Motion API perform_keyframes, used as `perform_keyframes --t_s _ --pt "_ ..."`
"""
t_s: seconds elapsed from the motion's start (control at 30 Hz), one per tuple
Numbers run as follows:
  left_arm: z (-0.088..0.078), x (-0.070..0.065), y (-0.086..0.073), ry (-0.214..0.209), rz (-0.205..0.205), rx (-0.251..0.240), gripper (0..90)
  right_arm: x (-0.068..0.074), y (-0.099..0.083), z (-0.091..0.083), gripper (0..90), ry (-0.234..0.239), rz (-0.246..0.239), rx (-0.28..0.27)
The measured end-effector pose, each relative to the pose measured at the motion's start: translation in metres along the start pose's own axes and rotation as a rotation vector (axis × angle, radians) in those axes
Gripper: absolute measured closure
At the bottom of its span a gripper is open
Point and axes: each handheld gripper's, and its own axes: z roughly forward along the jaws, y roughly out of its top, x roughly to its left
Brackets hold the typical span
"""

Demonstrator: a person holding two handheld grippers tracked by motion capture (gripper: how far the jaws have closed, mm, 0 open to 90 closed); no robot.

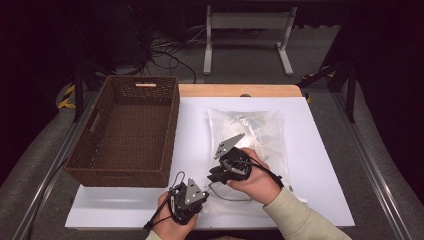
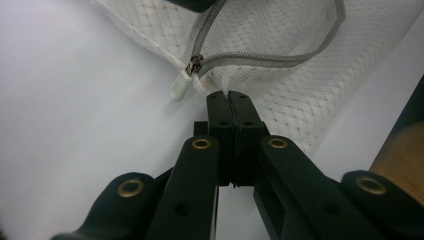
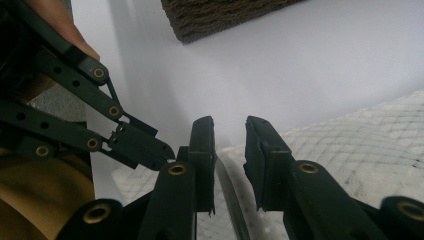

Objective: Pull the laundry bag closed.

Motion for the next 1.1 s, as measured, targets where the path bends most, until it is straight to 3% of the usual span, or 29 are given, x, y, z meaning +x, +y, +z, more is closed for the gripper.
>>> perform_keyframes --t_s 0.57,1.1 --pt "0.001 -0.001 0.001 -0.006 0.012 0.003 89.4 0.002 0.01 0.033 69.0 0.039 0.013 0.106" --pt "0.001 -0.003 0.002 -0.003 0.018 -0.001 89.4 0.002 0.01 0.049 69.5 0.06 0.021 0.187"
